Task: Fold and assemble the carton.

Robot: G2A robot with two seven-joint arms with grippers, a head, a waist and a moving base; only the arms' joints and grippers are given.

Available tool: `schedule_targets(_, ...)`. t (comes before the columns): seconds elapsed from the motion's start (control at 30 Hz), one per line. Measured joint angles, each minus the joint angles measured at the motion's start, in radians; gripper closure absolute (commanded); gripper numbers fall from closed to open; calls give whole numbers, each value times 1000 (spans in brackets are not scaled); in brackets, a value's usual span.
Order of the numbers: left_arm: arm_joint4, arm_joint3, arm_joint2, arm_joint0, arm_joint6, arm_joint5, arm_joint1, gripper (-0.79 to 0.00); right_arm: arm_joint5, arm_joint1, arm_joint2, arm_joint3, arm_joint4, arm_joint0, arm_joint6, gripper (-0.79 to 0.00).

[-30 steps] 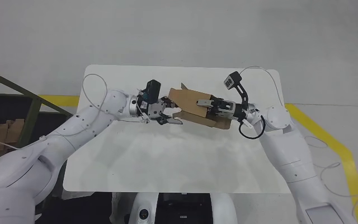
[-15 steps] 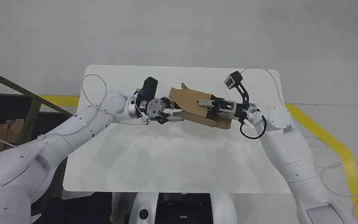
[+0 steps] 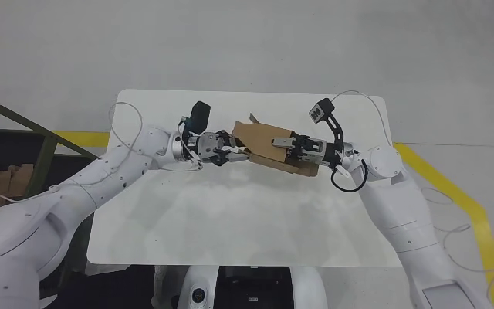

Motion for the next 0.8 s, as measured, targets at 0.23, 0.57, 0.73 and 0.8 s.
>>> schedule_targets(0.23,-12,26,0,5,0,0,-15,-332,-3,0,-1,1,-1,0,-1,0)
schedule_targets(0.57,-43,58,0,3,0,0,-33,-339,-4,1,-1,0,1,-3,0,0)
schedule_targets(0.73,-55,70,0,7,0,0,-33,-348,-4,2,-2,-1,1,-4,-1,0)
schedule_targets(0.8,-59,71,0,9,0,0,-32,-351,-5,2,-2,-1,1,-4,-1,0)
